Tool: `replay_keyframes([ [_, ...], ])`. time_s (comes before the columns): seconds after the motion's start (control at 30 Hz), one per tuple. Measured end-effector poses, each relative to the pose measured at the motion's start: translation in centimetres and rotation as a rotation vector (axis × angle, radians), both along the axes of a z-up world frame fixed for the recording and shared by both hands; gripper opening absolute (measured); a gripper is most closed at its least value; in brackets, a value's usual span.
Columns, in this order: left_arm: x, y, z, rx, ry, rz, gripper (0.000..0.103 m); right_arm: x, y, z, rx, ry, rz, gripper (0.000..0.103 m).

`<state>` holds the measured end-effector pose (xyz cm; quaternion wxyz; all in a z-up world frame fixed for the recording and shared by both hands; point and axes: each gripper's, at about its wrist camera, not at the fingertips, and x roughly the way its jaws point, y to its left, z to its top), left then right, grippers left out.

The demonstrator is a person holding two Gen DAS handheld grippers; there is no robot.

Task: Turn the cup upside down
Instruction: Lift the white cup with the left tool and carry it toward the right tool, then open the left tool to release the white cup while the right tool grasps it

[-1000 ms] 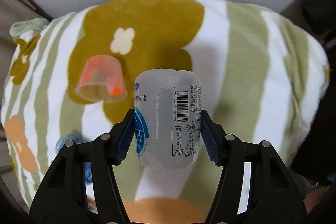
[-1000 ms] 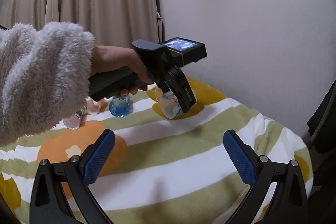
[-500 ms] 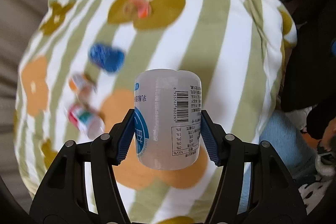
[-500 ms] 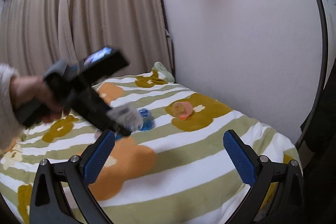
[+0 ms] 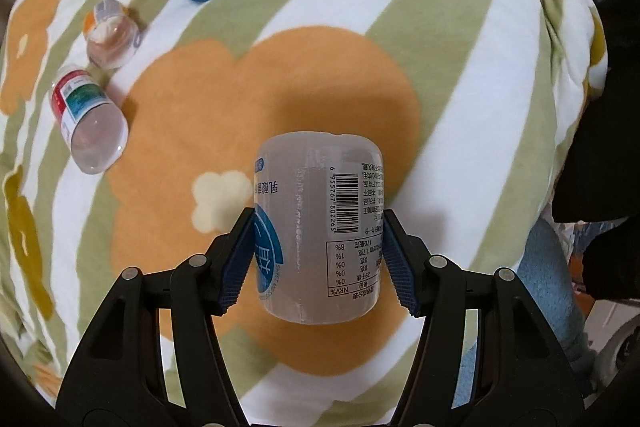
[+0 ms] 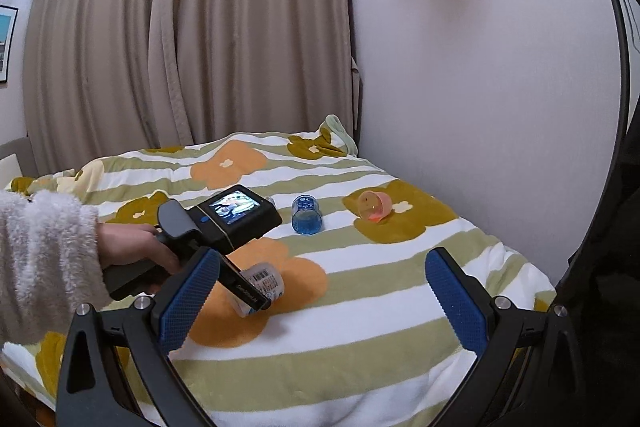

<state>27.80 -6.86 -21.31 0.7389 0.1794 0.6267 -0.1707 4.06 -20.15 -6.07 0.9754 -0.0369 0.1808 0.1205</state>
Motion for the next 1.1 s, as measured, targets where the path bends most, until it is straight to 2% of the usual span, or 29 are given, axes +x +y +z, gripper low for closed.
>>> replay_keyframes([
  [0.1, 0.0, 0.2, -0.3, -0.002, 0.006, 0.001, 0.063, -0.5, 0.2, 0.1, -0.004, 0.003, -0.003, 0.103],
  [0.17, 0.0, 0.4, -0.3, 0.008, -0.010, 0.006, 0.097, -0.8, 0.3, 0.2, -0.001, 0.005, -0.003, 0.103],
  [0.2, -0.1, 0.5, -0.1, 0.006, -0.024, 0.008, 0.103, -1.0, 0.4, 0.3, 0.001, 0.007, 0.000, 0.103],
  [0.3, -0.5, 0.7, 0.6, -0.007, -0.050, 0.010, 0.103, -1.1, 0.5, 1.0, 0.011, 0.015, 0.015, 0.103],
  [0.43, -2.1, 2.1, 3.1, -0.017, -0.110, 0.008, 0.103, 0.4, 0.4, 3.4, 0.075, 0.071, 0.116, 0.103],
  [0.53, -4.8, 4.3, 6.1, -0.061, -0.202, 0.023, 0.103, 3.8, 1.2, 6.0, 0.109, 0.211, 0.194, 0.103],
  [0.63, -7.5, 6.8, 8.3, -0.151, -0.256, 0.060, 0.103, 9.2, 2.6, 6.3, 0.233, 0.451, 0.248, 0.103],
  [0.67, -8.6, 7.8, 8.8, -0.183, -0.275, 0.077, 0.103, 11.9, 3.3, 5.1, 0.300, 0.571, 0.251, 0.103],
  [0.73, -9.9, 8.9, 9.2, -0.211, -0.300, 0.093, 0.103, 15.9, 4.3, 1.8, 0.378, 0.741, 0.187, 0.103],
  [0.87, -12.8, 11.0, 8.9, -0.257, -0.316, 0.116, 0.103, 21.7, 6.2, -6.9, 0.442, 1.015, 0.038, 0.103],
  [0.93, -13.8, 12.0, 8.5, -0.267, -0.316, 0.128, 0.103, 23.0, 6.5, -9.8, 0.451, 1.076, -0.025, 0.103],
  [0.97, -14.4, 12.6, 8.4, -0.265, -0.323, 0.130, 0.103, 23.7, 6.6, -11.7, 0.467, 1.110, -0.059, 0.099],
  [1.0, -14.7, 13.0, 8.3, -0.263, -0.329, 0.131, 0.103, 24.1, 6.6, -12.6, 0.484, 1.128, -0.071, 0.090],
  [1.1, -15.6, 14.1, 8.3, -0.254, -0.346, 0.132, 0.103, 24.8, 6.6, -15.7, 0.547, 1.184, -0.116, 0.083],
])
